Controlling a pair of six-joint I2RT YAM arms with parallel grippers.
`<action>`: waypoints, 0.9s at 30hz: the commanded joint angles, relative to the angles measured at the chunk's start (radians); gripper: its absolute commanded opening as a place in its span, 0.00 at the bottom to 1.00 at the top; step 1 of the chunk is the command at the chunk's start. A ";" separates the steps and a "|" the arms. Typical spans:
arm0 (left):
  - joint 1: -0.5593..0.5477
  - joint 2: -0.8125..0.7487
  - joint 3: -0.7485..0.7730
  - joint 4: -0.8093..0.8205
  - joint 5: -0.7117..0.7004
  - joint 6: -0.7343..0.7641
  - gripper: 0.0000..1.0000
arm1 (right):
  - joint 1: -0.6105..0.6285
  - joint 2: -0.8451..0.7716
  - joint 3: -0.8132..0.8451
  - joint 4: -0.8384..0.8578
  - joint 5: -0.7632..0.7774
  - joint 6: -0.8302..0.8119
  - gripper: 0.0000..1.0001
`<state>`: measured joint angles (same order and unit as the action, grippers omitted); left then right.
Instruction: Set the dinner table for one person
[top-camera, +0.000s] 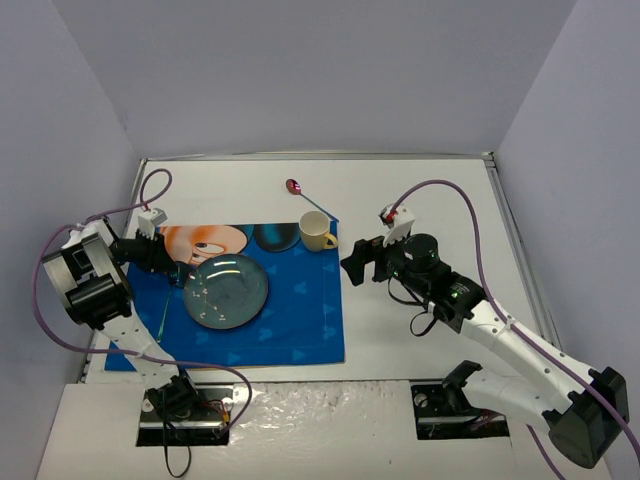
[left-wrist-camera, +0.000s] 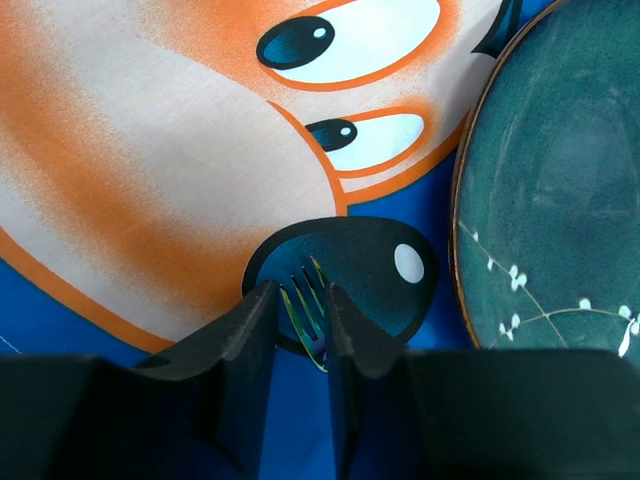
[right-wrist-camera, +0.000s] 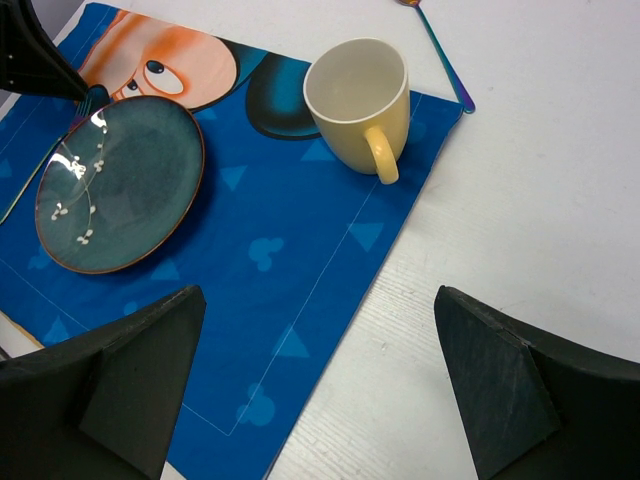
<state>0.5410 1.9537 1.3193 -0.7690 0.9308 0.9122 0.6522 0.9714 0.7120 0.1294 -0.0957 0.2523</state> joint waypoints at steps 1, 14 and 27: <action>0.013 -0.058 0.025 0.021 0.015 0.010 0.25 | -0.014 -0.008 0.009 0.048 -0.009 -0.006 0.96; 0.005 -0.414 -0.146 0.494 -0.261 -0.511 0.61 | -0.032 -0.017 0.019 0.047 -0.024 -0.002 0.96; -0.290 -0.902 -0.326 0.464 -0.774 -0.845 0.85 | -0.062 0.083 0.096 0.032 -0.029 0.006 0.96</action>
<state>0.3033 1.1553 0.9892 -0.3128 0.3107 0.2341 0.6097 1.0006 0.7264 0.1174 -0.1126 0.2593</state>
